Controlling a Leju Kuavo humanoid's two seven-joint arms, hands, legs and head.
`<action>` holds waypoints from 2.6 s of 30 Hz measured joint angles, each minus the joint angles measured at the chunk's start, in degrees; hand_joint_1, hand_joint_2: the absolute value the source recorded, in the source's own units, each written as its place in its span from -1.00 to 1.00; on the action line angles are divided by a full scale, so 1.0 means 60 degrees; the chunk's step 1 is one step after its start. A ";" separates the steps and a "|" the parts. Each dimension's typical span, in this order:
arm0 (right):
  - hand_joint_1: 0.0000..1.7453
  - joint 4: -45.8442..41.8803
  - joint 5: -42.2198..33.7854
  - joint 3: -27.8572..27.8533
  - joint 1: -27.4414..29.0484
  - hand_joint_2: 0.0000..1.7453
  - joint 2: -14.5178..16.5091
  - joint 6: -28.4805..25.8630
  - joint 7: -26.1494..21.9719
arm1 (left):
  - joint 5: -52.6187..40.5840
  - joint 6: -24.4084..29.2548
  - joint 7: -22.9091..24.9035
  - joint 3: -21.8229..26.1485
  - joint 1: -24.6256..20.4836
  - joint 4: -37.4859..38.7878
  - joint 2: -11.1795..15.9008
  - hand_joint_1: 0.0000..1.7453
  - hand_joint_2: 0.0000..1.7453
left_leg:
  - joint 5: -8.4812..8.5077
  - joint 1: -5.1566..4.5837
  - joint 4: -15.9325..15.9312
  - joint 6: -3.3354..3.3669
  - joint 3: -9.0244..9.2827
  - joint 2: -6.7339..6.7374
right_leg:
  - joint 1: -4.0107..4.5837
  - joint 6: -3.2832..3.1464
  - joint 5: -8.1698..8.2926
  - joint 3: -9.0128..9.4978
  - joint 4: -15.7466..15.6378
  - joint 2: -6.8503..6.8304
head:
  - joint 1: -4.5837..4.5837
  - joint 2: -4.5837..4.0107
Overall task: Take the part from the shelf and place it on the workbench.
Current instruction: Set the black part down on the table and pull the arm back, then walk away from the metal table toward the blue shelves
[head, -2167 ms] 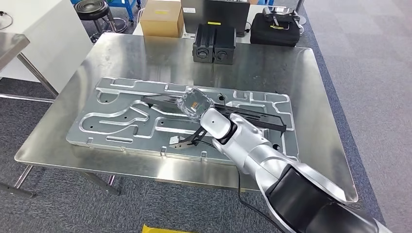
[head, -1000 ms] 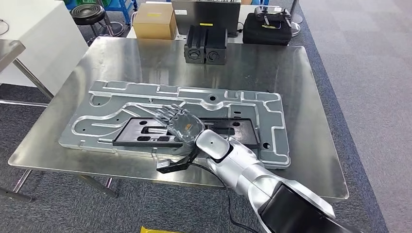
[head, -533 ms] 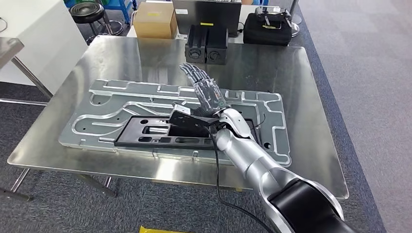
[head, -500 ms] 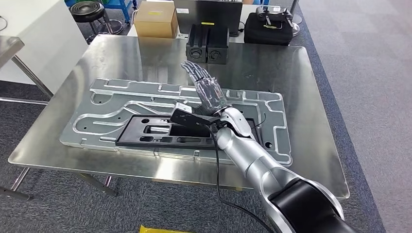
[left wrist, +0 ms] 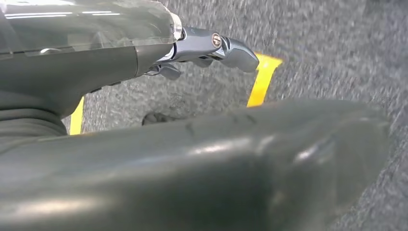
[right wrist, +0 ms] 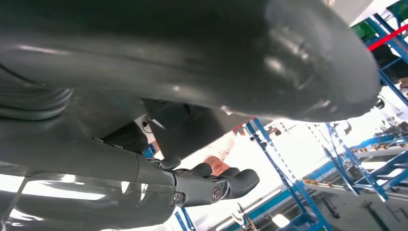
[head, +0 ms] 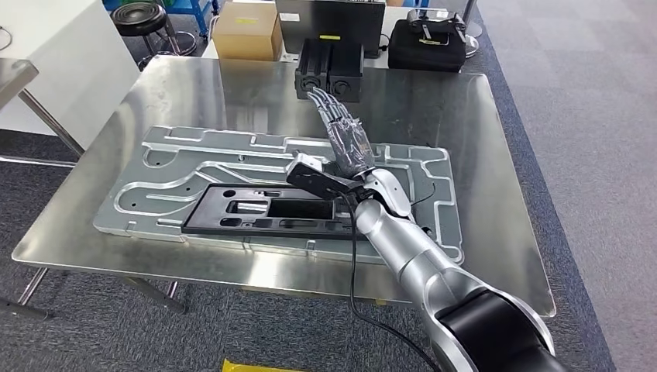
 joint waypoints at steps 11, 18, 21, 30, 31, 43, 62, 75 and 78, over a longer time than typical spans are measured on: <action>-1.00 -0.3867 -0.3259 -0.1556 0.1504 -1.00 -0.0832 -0.1352 -0.1414 | 0.0056 -0.0255 -0.0322 0.0031 0.0235 0.0000 0.0023 -1.00 -1.00 | -0.0079 0.0034 0.0507 -0.0112 -0.0170 0.0002 | -0.0029 -0.0028 -0.0103 0.0170 -0.0029 -0.0059 | -0.0002 0.0000; -1.00 -0.9382 -0.2940 -0.4356 0.5526 -1.00 -0.2243 -0.2227 -0.1797 | 0.0058 -0.0400 -0.0616 0.0421 0.0566 0.0003 -0.0030 -1.00 -1.00 | -0.0036 0.0053 -0.0140 0.0364 0.0243 -0.0097 | -0.0038 0.0354 -0.0737 0.0021 0.0679 -0.0071 | 0.0000 0.0000; -1.00 -1.0900 -0.3715 -0.5783 0.7738 -1.00 -0.2437 -0.2063 -0.2361 | 0.0058 -0.0470 -0.0722 0.0483 0.0662 0.0019 -0.0032 -1.00 -1.00 | -0.0068 0.0029 -0.0139 0.0440 0.0250 -0.0154 | -0.0089 0.0427 -0.1551 -0.0933 0.2513 -0.0037 | 0.0002 0.0000; -1.00 -1.2907 -0.4081 -0.7714 1.0371 -1.00 -0.2422 -0.1983 -0.2479 | 0.0060 -0.0577 -0.0858 0.0539 0.0674 0.0058 -0.0016 -1.00 -1.00 | -0.0182 -0.0047 0.0032 0.0132 0.0260 -0.0073 | -0.0102 0.0218 -0.0143 0.0201 0.0030 -0.0030 | 0.0000 0.0000; -1.00 -1.2990 -0.4064 -0.7789 1.0485 -1.00 -0.2414 -0.1951 -0.2479 | 0.0061 -0.0581 -0.0859 0.0549 0.0673 0.0060 -0.0014 -1.00 -1.00 | -0.0240 -0.0041 0.0078 0.0082 0.0245 -0.0064 | -0.0118 0.0154 -0.0102 0.0185 0.0008 -0.0045 | 0.0000 0.0000; -1.00 -1.3165 -0.3306 -0.8755 1.0915 -1.00 -0.1935 -0.1170 -0.2477 | 0.0062 -0.0565 -0.0828 0.0731 0.0571 0.0080 -0.0025 -1.00 -1.00 | -0.1193 -0.0140 -0.0326 0.0236 0.1593 -0.0007 | -0.0071 0.0123 0.0740 -0.0585 -0.0034 -0.0082 | -0.0001 0.0000; -1.00 -1.1975 -0.1774 -1.0741 1.0538 -1.00 -0.1317 0.0208 -0.2305 | 0.0062 -0.0630 -0.0754 0.0730 0.0582 0.0087 -0.0120 -1.00 -1.00 | 0.0231 -0.0155 0.0022 0.0151 -0.0153 0.0098 | -0.0095 0.0065 -0.0812 0.1303 -0.0356 -0.0062 | -0.0004 0.0000; -1.00 -0.2554 0.2996 -1.5603 0.8887 -1.00 -0.2742 -0.2252 0.0389 | 0.0062 -0.0692 -0.0650 0.0754 0.0655 0.0093 -0.0146 -1.00 -1.00 | -0.0928 -0.0180 -0.0389 0.0296 0.1448 0.0055 | -0.0084 0.0236 0.0200 0.0105 -0.0148 -0.0204 | -0.0004 0.0000; -1.00 -0.0985 0.4343 -1.5933 0.8816 -1.00 -0.2927 -0.2068 0.2486 | 0.0062 -0.0690 -0.0629 0.0754 0.0658 0.0091 -0.0171 -1.00 -1.00 | -0.0651 -0.0128 -0.0466 0.0532 0.1269 0.0114 | -0.0108 0.0382 -0.0045 -0.0005 0.0054 -0.0141 | -0.0003 0.0000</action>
